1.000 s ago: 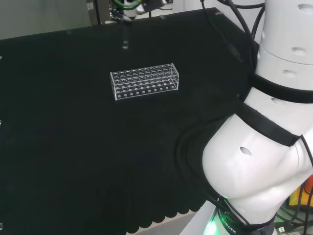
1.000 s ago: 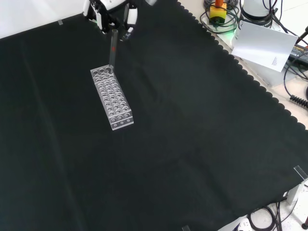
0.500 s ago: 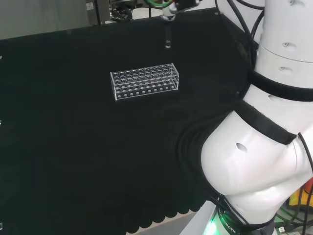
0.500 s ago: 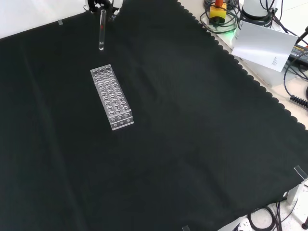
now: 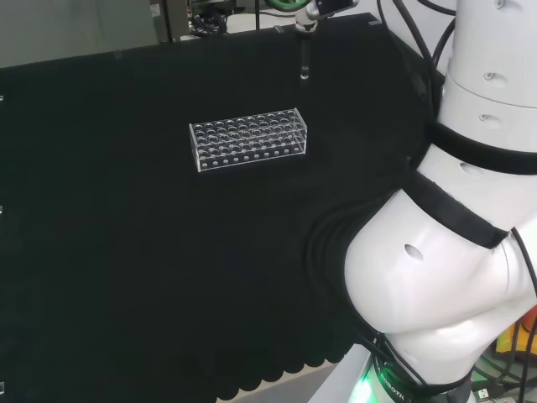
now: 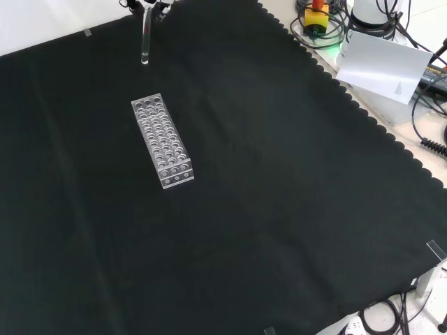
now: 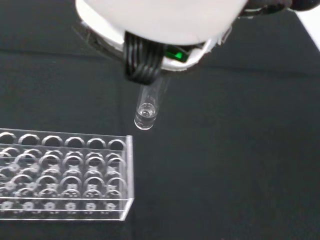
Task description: Shake the test tube.
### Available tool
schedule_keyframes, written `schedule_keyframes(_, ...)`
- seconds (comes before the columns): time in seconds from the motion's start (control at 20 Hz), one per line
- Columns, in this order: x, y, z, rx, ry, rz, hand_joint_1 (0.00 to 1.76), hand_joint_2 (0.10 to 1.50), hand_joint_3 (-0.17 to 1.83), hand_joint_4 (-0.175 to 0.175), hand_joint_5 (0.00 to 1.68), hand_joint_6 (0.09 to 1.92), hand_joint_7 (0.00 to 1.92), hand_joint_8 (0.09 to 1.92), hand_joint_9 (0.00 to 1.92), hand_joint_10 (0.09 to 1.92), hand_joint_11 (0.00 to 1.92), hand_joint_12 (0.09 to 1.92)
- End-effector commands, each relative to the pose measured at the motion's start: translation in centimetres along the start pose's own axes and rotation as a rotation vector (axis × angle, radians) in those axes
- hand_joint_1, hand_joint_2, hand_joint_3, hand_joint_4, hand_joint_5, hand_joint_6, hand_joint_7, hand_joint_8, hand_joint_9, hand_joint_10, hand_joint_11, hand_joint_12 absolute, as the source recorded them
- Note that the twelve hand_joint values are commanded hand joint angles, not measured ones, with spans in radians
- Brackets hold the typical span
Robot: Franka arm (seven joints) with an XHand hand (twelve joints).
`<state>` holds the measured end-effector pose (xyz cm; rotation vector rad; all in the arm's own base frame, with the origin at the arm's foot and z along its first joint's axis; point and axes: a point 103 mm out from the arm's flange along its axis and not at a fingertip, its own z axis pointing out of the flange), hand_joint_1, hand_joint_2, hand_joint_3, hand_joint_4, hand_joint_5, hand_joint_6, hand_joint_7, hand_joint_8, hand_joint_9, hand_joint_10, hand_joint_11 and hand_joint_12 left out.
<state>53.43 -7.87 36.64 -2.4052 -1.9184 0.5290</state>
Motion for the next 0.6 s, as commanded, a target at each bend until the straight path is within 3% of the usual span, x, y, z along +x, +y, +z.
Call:
schedule_keyframes(0.05, 3.9, 0.0, -0.7, -0.023, 0.013, -0.099, 1.23, 0.56, 0.74, -0.175, 1.42, 0.42, 1.81, 0.35, 1.66, 0.38, 0.92, 1.16)
schedule_keyframes(0.6, 11.0, -0.5, -2.6, -0.060, 0.052, -0.281, 1.23, 0.56, 0.74, -0.175, 1.42, 0.42, 1.81, 0.35, 1.66, 0.37, 0.92, 1.16)
